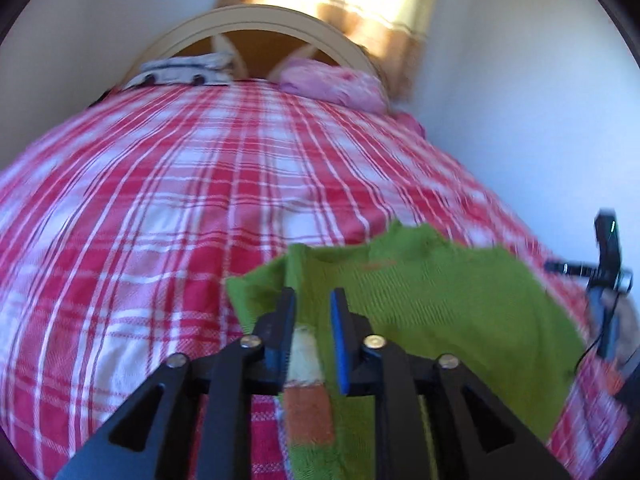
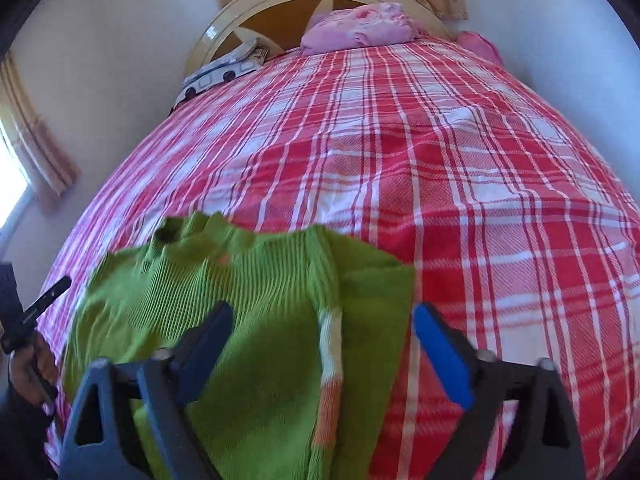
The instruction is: Fold small clothes
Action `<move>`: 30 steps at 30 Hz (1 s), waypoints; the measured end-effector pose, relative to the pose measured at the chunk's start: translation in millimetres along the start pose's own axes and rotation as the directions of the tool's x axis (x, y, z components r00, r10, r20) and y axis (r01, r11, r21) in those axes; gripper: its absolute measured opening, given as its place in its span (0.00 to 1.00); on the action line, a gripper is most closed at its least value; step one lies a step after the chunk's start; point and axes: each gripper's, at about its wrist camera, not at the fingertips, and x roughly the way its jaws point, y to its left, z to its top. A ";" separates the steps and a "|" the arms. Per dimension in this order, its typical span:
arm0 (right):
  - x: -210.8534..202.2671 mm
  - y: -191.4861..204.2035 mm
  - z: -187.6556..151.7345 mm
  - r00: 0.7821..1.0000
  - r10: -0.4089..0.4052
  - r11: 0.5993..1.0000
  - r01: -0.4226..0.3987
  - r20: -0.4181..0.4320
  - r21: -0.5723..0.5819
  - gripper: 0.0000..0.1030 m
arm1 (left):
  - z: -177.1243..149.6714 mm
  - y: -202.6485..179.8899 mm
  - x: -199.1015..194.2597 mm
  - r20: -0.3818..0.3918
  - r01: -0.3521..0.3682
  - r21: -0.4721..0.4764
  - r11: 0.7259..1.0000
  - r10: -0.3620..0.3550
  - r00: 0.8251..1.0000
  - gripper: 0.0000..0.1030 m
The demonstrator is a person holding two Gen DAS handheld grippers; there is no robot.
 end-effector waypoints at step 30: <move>47.6 38.2 13.1 0.995 -0.097 0.985 0.098 0.013 -0.141 0.10 | 27.3 10.6 54.5 -0.041 0.000 -0.027 1.000 -0.001 0.999 0.46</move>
